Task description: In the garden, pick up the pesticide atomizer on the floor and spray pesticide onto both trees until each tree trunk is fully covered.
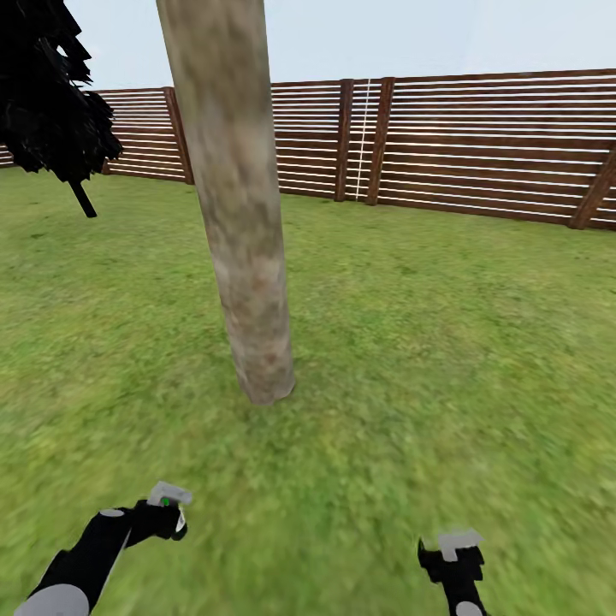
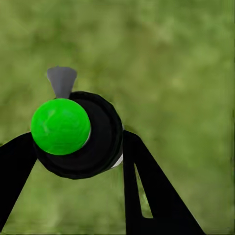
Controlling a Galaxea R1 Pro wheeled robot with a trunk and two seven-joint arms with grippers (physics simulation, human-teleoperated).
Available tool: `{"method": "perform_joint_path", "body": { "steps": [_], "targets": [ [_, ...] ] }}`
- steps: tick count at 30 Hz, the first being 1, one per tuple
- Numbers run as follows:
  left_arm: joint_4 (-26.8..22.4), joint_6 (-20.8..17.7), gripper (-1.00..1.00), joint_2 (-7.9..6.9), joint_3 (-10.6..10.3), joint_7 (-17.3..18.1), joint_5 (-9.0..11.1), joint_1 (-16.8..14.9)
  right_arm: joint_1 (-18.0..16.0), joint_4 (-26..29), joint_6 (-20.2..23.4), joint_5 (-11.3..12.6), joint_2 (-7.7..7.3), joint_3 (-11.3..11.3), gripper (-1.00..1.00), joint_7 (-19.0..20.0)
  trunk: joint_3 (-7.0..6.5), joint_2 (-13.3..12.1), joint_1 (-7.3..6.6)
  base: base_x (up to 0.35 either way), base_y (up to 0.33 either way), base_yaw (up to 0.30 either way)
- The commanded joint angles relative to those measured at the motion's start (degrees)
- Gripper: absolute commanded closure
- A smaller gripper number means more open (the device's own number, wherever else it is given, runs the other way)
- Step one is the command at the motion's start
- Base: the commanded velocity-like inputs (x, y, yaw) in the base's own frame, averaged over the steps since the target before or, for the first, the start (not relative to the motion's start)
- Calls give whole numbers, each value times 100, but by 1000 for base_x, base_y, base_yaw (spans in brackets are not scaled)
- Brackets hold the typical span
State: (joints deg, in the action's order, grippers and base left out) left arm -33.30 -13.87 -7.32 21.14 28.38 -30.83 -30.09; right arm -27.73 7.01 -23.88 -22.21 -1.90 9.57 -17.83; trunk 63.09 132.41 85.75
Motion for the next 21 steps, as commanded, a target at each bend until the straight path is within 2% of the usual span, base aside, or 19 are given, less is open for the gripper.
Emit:
{"method": "perform_joint_path", "body": {
  "steps": [1, 2, 6, 8, 10, 12, 13, 16, 21],
  "targets": [
    [-7, -199, 100, 51, -12, -76, 16, -8, 101, -3, -143, 220, -3, -14, -100, -44, 0, 0, 0, 0, 0, 0],
    [-37, -320, 100, 113, -35, -119, 18, -8, 208, -10, -401, 342, 0, -21, -100, -66, 0, 0, 0, 0, 0, 0],
    [-100, -432, 100, 295, -83, -150, -7, -10, 331, -22, -707, 423, 5, -30, -100, -84, 0, 0, 0, 0, 0, 0],
    [-101, -667, 100, 445, -103, -158, -19, -32, 348, -23, -735, 434, 11, -31, -100, -88, 0, 0, 0, 0, 0, 0],
    [-108, -1105, 100, 550, -115, -164, -10, -180, 354, -23, -739, 442, 19, -33, -100, -82, 0, 0, 0, 0, 0, 0],
    [-50, -1501, 100, 581, -111, -165, -26, -607, 355, -24, -740, 440, 25, -34, -100, -74, 0, 0, 0, 0, 0, 0],
    [-42, -1638, 100, 584, -111, -164, -24, -682, 356, -24, -740, 438, 22, -34, -100, -73, 0, 0, 0, 0, 0, 0],
    [-94, -1789, 100, 570, -135, -151, -23, -709, 356, -21, -797, 437, 15, -34, -100, -72, 0, 0, 0, 0, 0, 0],
    [-106, -1792, 100, 559, -136, -202, -38, -682, 356, -24, -853, 459, 72, -28, -100, -87, 0, 0, 0, 142, -89, 0]
  ]
}}
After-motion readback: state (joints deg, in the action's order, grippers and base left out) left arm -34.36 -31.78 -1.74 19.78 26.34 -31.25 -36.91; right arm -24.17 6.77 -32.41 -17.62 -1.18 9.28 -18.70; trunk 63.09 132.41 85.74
